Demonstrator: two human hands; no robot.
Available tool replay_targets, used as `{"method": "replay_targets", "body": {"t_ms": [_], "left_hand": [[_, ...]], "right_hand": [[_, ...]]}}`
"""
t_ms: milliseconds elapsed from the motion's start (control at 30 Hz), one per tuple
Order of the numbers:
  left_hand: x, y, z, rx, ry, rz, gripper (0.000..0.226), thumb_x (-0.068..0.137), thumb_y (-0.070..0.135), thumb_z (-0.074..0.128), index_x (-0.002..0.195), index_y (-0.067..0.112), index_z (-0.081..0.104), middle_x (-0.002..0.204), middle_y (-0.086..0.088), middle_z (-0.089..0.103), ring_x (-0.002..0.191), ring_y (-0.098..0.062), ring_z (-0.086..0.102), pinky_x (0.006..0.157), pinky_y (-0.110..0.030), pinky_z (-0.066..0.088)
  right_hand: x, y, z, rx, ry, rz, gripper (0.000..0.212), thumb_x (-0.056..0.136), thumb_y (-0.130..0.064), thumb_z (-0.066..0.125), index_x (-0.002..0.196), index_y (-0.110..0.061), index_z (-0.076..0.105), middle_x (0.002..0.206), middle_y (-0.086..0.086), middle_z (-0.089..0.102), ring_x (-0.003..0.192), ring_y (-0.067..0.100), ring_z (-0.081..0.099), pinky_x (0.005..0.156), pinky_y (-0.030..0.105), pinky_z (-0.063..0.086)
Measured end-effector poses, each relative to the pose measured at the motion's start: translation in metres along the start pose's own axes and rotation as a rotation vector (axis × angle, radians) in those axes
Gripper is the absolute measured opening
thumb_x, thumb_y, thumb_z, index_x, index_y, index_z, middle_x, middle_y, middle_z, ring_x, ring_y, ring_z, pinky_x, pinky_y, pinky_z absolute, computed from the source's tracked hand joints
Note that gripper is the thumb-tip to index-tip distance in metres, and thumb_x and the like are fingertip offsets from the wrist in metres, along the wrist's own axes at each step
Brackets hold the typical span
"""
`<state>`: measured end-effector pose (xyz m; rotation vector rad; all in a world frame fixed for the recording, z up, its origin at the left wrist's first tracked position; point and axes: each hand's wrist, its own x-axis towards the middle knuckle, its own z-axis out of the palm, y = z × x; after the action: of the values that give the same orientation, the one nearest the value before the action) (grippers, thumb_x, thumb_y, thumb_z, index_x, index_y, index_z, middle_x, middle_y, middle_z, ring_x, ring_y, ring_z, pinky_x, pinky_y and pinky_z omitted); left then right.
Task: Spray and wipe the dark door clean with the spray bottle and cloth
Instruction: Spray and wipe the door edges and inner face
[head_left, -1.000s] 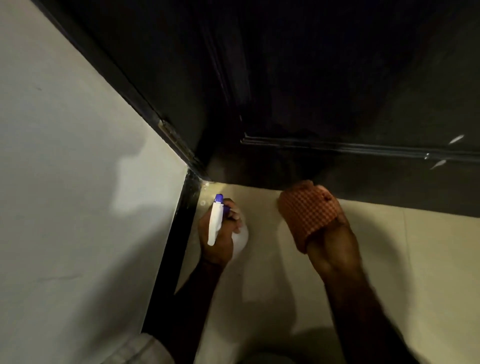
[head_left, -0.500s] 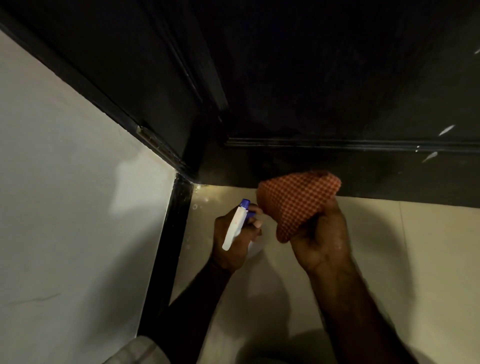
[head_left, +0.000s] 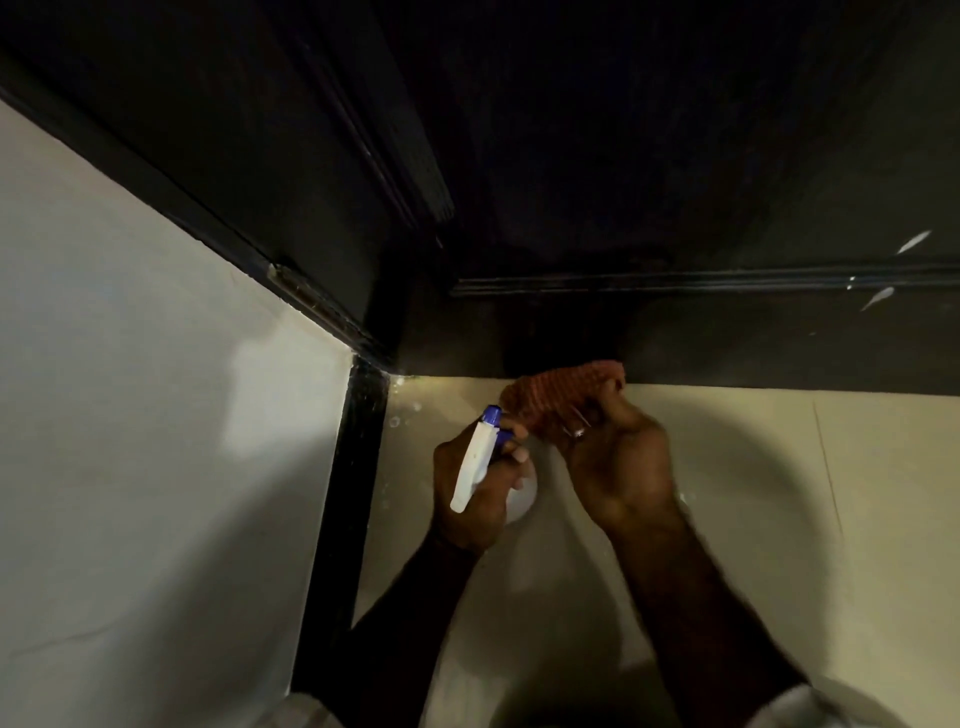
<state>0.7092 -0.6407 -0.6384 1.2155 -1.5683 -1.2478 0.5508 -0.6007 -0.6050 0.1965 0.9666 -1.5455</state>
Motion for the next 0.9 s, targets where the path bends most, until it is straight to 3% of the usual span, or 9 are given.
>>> {"method": "replay_targets", "body": {"t_ms": [100, 233, 300, 367, 500, 600, 733, 833, 900], "left_hand": [[-0.003, 0.002, 0.001, 0.003, 0.001, -0.051, 0.025, 0.083, 0.031, 0.067, 0.098, 0.013, 0.078, 0.077, -0.012, 0.076, 0.069, -0.033, 0.074, 0.066, -0.049, 0.063], [-0.004, 0.003, 0.002, 0.012, -0.055, -0.103, 0.051, 0.078, 0.037, 0.061, 0.107, -0.002, 0.075, 0.078, 0.006, 0.077, 0.071, -0.016, 0.074, 0.067, -0.029, 0.057], [-0.002, 0.002, 0.001, -0.041, -0.007, -0.086, 0.026, 0.077, 0.028, 0.066, 0.096, 0.019, 0.081, 0.077, 0.0, 0.076, 0.07, -0.022, 0.074, 0.066, -0.035, 0.059], [-0.002, 0.005, 0.001, -0.075, 0.022, -0.062, 0.02, 0.079, 0.022, 0.067, 0.092, 0.028, 0.081, 0.076, -0.006, 0.076, 0.069, -0.03, 0.073, 0.064, -0.039, 0.059], [-0.001, 0.005, 0.004, -0.097, -0.014, 0.006, 0.021, 0.083, 0.022, 0.067, 0.098, 0.028, 0.08, 0.08, -0.004, 0.075, 0.068, -0.034, 0.07, 0.063, -0.043, 0.058], [-0.003, 0.013, 0.006, -0.078, 0.023, -0.021, 0.027, 0.081, 0.028, 0.067, 0.1, 0.01, 0.076, 0.079, -0.013, 0.073, 0.064, -0.031, 0.069, 0.061, -0.037, 0.055], [-0.004, 0.004, 0.007, -0.054, 0.037, -0.063, 0.026, 0.079, 0.02, 0.067, 0.097, 0.003, 0.074, 0.077, -0.01, 0.073, 0.063, -0.032, 0.068, 0.059, -0.037, 0.055], [0.006, -0.014, 0.001, 0.051, 0.031, -0.236, 0.011, 0.068, 0.019, 0.069, 0.068, 0.026, 0.078, 0.06, 0.01, 0.071, 0.063, -0.006, 0.071, 0.07, -0.028, 0.055], [0.005, -0.01, -0.001, 0.085, -0.001, -0.146, 0.012, 0.075, 0.014, 0.067, 0.068, 0.021, 0.074, 0.066, 0.006, 0.073, 0.068, -0.016, 0.073, 0.07, -0.031, 0.059]], "right_hand": [[-0.013, -0.031, 0.024, 0.129, -0.159, -0.052, 0.056, 0.11, -0.042, 0.048, 0.15, -0.003, 0.053, 0.15, 0.025, 0.058, 0.139, 0.045, 0.056, 0.118, 0.06, 0.043], [-0.015, -0.021, 0.03, 0.061, -0.232, -0.093, 0.047, 0.105, -0.035, 0.054, 0.141, -0.006, 0.058, 0.143, 0.018, 0.064, 0.137, 0.036, 0.06, 0.112, 0.049, 0.051], [-0.003, -0.009, 0.015, 0.086, -0.115, -0.043, 0.038, 0.104, -0.027, 0.054, 0.136, -0.006, 0.062, 0.139, 0.016, 0.067, 0.128, 0.032, 0.066, 0.104, 0.045, 0.055], [0.006, -0.008, 0.0, 0.157, 0.031, 0.053, 0.042, 0.107, -0.024, 0.047, 0.14, -0.003, 0.062, 0.142, 0.022, 0.065, 0.127, 0.036, 0.066, 0.102, 0.048, 0.056], [0.0, -0.04, 0.006, 0.252, 0.005, 0.057, 0.033, 0.107, -0.021, 0.053, 0.128, -0.002, 0.07, 0.128, 0.02, 0.074, 0.115, 0.038, 0.073, 0.087, 0.05, 0.064], [-0.026, -0.061, 0.032, 0.363, -0.142, -0.042, 0.022, 0.103, -0.02, 0.063, 0.114, -0.007, 0.077, 0.124, 0.016, 0.074, 0.118, 0.034, 0.072, 0.099, 0.048, 0.06], [-0.025, -0.034, 0.038, 0.32, -0.138, -0.121, 0.039, 0.096, -0.016, 0.069, 0.134, -0.005, 0.065, 0.135, 0.015, 0.071, 0.128, 0.034, 0.068, 0.098, 0.044, 0.061], [-0.015, -0.016, 0.031, 0.247, 0.109, 0.004, 0.037, 0.102, -0.02, 0.067, 0.137, -0.01, 0.064, 0.128, 0.012, 0.075, 0.115, 0.031, 0.074, 0.091, 0.045, 0.064], [-0.009, -0.016, 0.023, 0.252, 0.209, 0.108, 0.032, 0.107, -0.028, 0.061, 0.133, -0.011, 0.068, 0.122, 0.014, 0.077, 0.108, 0.031, 0.075, 0.087, 0.045, 0.065]]}}
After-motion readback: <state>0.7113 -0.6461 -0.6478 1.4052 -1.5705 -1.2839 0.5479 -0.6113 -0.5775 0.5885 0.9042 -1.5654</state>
